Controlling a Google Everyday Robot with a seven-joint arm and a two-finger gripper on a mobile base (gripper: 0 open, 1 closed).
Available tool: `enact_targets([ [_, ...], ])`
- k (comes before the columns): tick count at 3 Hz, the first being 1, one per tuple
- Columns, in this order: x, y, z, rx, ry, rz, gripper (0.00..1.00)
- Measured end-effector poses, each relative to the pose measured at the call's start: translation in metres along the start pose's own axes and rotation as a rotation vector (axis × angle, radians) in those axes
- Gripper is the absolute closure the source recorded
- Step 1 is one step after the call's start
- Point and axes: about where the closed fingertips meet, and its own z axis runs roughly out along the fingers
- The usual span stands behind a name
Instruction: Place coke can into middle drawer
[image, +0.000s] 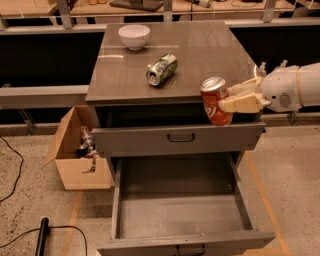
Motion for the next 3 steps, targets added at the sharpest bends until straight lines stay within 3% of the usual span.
enact_targets([
  [1,0.042,0.025,0.017,-0.030,0.030,0.064,1.00],
  [3,0.139,0.073,0.085,-0.162,0.107,0.084,1.00],
])
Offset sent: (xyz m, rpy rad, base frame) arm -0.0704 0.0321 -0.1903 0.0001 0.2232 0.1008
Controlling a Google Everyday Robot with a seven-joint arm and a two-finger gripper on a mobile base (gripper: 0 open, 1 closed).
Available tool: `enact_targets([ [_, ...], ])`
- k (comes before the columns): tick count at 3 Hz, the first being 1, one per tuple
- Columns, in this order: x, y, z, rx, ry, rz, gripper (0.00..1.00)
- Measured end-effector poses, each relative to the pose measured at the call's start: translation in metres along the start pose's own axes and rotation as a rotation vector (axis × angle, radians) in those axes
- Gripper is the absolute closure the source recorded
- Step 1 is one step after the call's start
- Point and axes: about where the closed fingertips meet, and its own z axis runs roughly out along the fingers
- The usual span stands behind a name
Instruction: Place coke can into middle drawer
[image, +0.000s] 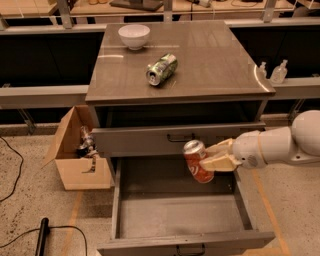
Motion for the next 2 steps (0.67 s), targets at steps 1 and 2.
enact_targets([
  [1,0.036,0.004,0.040,-0.034,0.063,-0.018,1.00],
  [2,0.078,0.008,0.075,-0.052,0.134,0.002,1.00],
])
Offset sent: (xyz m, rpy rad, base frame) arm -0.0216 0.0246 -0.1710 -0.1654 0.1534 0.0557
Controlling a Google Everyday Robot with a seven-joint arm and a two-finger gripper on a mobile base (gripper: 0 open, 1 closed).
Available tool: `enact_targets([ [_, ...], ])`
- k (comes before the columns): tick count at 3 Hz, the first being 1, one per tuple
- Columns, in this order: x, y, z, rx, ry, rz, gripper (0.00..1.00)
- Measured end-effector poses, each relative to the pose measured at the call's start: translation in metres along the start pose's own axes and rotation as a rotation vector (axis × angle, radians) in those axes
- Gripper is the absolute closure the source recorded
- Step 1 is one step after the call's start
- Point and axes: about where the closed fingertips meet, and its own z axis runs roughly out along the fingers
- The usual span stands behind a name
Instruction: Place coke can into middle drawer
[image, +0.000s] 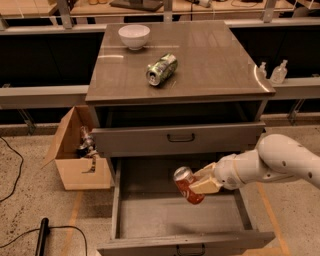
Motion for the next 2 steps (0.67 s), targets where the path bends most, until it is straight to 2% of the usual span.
enact_targets([
  [1,0.032,-0.004,0.030,0.006,0.050,0.053,1.00],
  [2,0.051,-0.014,0.067,0.010,0.068,0.109,1.00],
])
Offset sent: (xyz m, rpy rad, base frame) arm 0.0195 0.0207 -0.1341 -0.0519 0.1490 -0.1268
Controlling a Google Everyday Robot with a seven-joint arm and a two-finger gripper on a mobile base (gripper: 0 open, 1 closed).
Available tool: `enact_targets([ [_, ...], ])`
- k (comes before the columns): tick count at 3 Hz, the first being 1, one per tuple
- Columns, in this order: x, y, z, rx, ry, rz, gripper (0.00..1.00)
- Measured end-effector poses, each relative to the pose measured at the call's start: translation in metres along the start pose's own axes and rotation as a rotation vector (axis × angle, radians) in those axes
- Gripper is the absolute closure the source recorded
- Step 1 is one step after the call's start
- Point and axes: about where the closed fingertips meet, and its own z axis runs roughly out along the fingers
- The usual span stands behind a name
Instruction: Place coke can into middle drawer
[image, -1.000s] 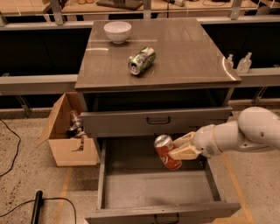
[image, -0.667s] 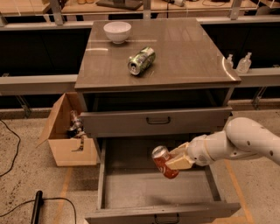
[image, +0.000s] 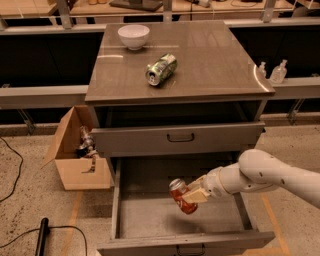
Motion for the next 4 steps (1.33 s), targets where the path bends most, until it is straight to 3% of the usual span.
enact_targets([
  [1,0.011,-0.008,0.039,-0.014,-0.003,0.036,1.00],
  [2,0.026,-0.016,0.070,-0.014,0.015,0.090,0.85],
  [4,0.038,-0.028,0.099,-0.001,0.043,0.158,0.38],
])
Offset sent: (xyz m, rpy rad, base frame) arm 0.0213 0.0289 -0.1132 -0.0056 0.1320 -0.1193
